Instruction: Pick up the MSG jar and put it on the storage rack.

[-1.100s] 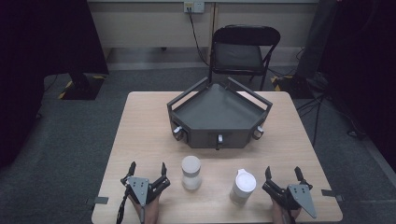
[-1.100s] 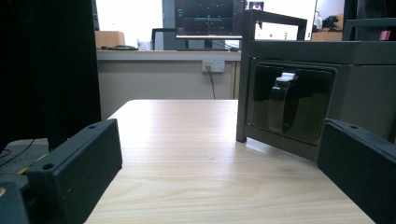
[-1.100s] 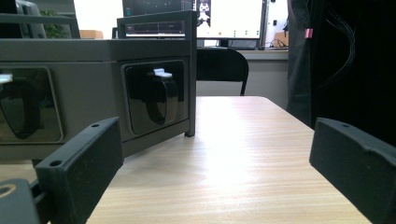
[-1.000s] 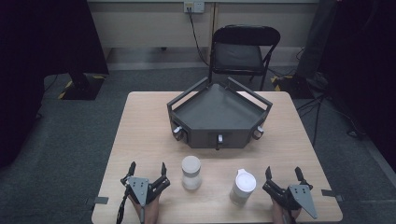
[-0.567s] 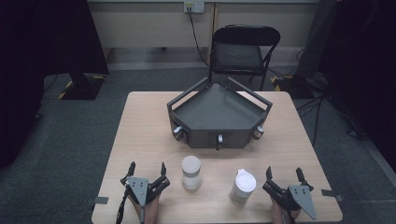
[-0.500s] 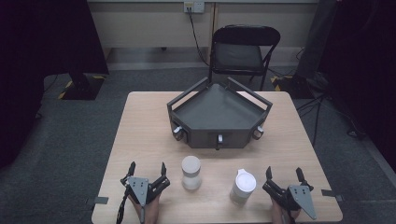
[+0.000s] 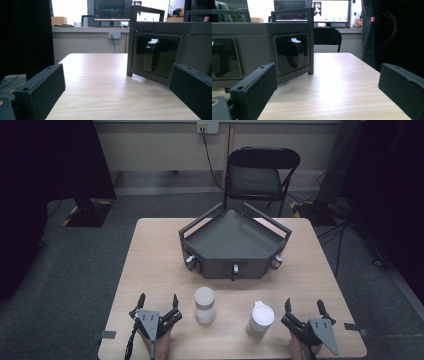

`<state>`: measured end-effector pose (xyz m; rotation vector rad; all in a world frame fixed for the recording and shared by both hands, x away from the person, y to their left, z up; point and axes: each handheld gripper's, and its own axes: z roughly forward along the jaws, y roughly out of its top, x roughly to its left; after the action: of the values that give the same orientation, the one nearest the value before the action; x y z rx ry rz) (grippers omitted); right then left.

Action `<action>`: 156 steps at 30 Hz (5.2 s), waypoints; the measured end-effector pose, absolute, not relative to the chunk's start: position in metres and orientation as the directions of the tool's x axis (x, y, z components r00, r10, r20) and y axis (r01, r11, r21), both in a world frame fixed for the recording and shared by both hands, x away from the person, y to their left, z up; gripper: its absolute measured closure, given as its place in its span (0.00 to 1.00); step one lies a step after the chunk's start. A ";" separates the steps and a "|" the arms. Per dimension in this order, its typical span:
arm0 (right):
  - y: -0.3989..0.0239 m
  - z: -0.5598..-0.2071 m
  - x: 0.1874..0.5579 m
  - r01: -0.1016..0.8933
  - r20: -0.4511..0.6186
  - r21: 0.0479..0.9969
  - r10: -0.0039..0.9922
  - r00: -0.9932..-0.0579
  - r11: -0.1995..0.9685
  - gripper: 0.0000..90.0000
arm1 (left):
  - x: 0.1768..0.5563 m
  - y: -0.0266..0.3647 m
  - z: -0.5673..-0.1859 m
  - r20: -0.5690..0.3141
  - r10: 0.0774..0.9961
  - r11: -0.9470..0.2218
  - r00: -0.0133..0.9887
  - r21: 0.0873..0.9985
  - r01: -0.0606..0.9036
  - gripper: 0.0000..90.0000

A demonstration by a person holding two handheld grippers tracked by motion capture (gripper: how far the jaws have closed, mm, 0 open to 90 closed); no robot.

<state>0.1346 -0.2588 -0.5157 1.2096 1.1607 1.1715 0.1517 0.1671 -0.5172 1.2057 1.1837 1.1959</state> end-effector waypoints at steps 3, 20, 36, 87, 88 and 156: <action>-0.259 -0.516 0.135 -0.020 -0.011 1.000 0.999 0.053 0.012 0.01 | 0.152 0.167 -0.517 -0.005 1.000 0.005 0.023 1.000 -0.015 0.00; -0.259 -0.516 0.135 -0.020 -0.012 1.000 0.999 0.053 0.013 0.01 | 0.151 0.171 -0.516 -0.016 0.999 0.016 0.049 1.000 -0.008 0.00; -0.258 -0.516 0.135 -0.020 -0.011 1.000 0.998 0.059 0.012 0.01 | 0.142 0.175 -0.484 -0.071 0.988 0.077 0.139 0.996 -0.042 0.00; -0.258 -0.516 0.135 -0.020 -0.012 1.000 0.998 0.060 0.013 0.01 | 0.153 0.125 -0.474 -0.037 0.925 0.017 0.379 0.998 0.057 0.19; -0.258 -0.516 0.135 -0.020 -0.012 1.000 0.998 0.060 0.013 0.01 | 0.152 0.124 -0.474 -0.031 0.926 0.011 0.375 0.998 0.054 0.20; -0.258 -0.516 0.135 -0.020 -0.011 1.000 0.998 0.060 0.013 0.01 | 0.162 0.145 -0.442 -0.040 0.872 0.003 0.487 0.997 0.077 0.38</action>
<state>0.1348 -0.2576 -0.5156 1.2130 1.1556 1.1658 0.1619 0.1454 -0.4424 1.4451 0.8849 0.7737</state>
